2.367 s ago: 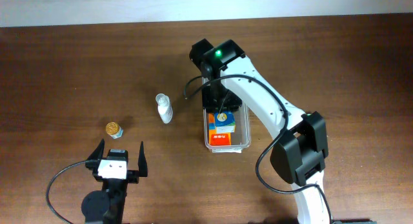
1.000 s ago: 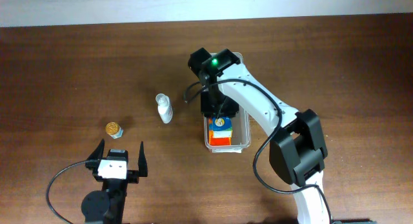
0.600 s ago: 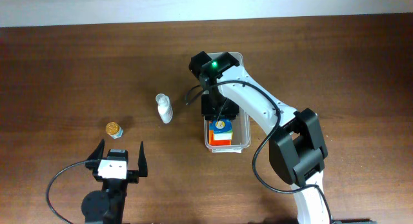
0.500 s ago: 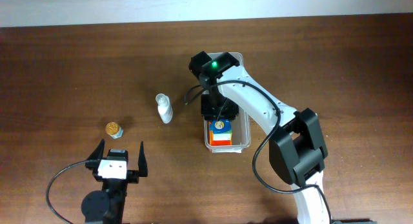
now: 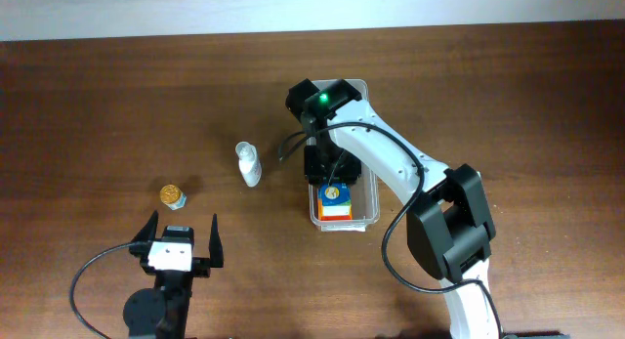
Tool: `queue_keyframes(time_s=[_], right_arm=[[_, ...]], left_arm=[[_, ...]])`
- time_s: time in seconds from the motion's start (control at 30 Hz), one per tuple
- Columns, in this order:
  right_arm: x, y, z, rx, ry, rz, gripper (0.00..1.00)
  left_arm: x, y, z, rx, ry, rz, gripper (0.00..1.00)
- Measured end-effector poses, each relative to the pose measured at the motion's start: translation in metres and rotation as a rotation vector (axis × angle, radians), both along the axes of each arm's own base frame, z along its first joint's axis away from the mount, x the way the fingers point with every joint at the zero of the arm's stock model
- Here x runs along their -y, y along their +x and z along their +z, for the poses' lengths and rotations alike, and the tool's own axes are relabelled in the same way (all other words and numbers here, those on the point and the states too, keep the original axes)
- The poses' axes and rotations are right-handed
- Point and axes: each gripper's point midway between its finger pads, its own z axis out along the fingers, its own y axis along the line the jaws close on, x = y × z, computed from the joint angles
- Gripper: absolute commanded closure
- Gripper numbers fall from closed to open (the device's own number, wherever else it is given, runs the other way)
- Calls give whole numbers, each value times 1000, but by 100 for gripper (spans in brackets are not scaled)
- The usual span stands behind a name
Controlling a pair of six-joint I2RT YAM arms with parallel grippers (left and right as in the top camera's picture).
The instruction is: Pack container
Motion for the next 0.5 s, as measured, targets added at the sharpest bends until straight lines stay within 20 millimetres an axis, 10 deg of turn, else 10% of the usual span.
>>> queue_keyframes(time_s=[0.5], right_arm=[[1, -12, 2, -52, 1, -7, 51]], left_arm=[[0, 0, 0, 0, 0, 0, 1]])
